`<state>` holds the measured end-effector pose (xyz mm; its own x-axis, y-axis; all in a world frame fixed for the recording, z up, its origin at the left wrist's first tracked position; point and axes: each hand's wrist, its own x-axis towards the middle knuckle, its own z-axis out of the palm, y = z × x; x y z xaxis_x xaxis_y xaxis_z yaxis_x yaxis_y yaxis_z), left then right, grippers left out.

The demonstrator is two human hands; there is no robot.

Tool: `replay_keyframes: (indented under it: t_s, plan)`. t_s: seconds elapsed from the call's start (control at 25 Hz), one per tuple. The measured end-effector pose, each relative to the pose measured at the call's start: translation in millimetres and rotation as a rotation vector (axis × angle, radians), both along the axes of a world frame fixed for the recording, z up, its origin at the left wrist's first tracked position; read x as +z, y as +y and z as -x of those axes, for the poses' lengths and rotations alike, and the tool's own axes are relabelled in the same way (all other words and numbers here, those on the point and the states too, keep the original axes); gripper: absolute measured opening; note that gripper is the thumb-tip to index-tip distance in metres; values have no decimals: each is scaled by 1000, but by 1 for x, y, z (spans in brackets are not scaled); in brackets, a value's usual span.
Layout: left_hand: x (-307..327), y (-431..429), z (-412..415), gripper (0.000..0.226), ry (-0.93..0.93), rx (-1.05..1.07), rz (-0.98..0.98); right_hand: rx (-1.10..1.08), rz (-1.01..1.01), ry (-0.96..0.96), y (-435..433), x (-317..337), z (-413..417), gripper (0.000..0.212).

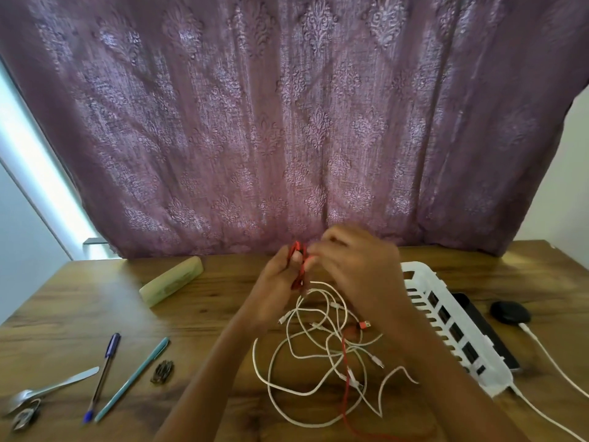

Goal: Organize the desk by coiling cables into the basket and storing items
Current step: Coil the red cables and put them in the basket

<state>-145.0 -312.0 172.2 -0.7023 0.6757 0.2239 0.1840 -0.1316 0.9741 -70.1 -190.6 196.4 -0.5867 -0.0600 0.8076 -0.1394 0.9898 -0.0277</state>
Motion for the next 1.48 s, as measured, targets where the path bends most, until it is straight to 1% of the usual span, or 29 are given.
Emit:
replay_keyframes:
  t_s: [0.08, 0.12, 0.16, 0.24, 0.32, 0.36, 0.44, 0.52, 0.6, 0.64, 0.72, 0.76, 0.84, 0.88, 0.92, 0.96, 1.0, 1.08, 1.16, 1.24, 1.28, 1.4, 1.48]
  plan:
    - [5, -4, -3, 39, -29, -35, 42, 99, 183, 32, 11, 21, 9, 15]
    - [8, -6, -6, 45, -32, -71, 54, 133, 235, 67, 17, 30, 14, 16]
    - [12, -6, -10, 45, -42, -110, 43, 156, 274, 101, 21, 37, 20, 17]
    - [23, -3, -19, 35, -104, -187, -40, 166, 373, 128, 26, 42, 37, 20]
    - [34, -1, -22, 28, -225, -237, -147, 126, 484, 131, 23, 34, 53, 33]
    - [37, -1, -21, 26, -287, -241, -195, 88, 533, 122, 22, 25, 59, 40]
    - [40, -5, -15, 26, -389, -201, -278, 6, 613, 22, 18, 5, 64, 48]
    - [40, -10, -4, 28, -456, -138, -391, -30, 639, -92, 13, -19, 59, 49]
    - [41, -13, 9, 32, -509, -88, -516, -27, 620, -150, 3, -44, 51, 50]
    - [41, -15, 15, 33, -522, -63, -564, -34, 576, -174, -3, -54, 45, 49]
    - [38, -16, 24, 28, -511, -9, -602, -70, 380, -183, -14, -71, 35, 41]
    - [36, -16, 26, 25, -486, 25, -588, -91, 243, -181, -17, -78, 31, 35]
    - [28, -13, 28, 21, -399, 113, -495, -128, 12, -164, -21, -78, 22, 19]
    - [23, -13, 27, 20, -333, 155, -425, -129, -65, -146, -21, -75, 18, 24]
    - [18, -12, 25, 19, -256, 187, -339, -120, -115, -134, -20, -70, 13, 31]
    - [13, -12, 24, 18, -175, 207, -246, -119, -174, -115, -19, -63, 8, 30]
    - [8, -12, 20, 17, -109, 208, -166, -111, -244, -78, -17, -54, 4, 24]
    - [-1, -11, 12, 18, -49, 167, -74, -84, -342, -22, -15, -33, -1, 24]
    - [-3, -8, 3, 18, -10, 106, -8, -45, -386, 11, -8, -14, -1, 20]
    - [3, -7, -5, 15, -20, 37, 19, -1, -353, 3, 2, -1, 6, 16]
    - [8, -7, -7, 16, -38, 5, 28, 30, -293, -24, 8, 4, 10, 20]
    - [24, -11, -9, 31, -40, -46, 50, 161, -24, -77, 24, 13, 23, 31]
    - [30, -12, -9, 40, -72, -65, 22, 222, 198, -182, 30, 13, 31, 36]
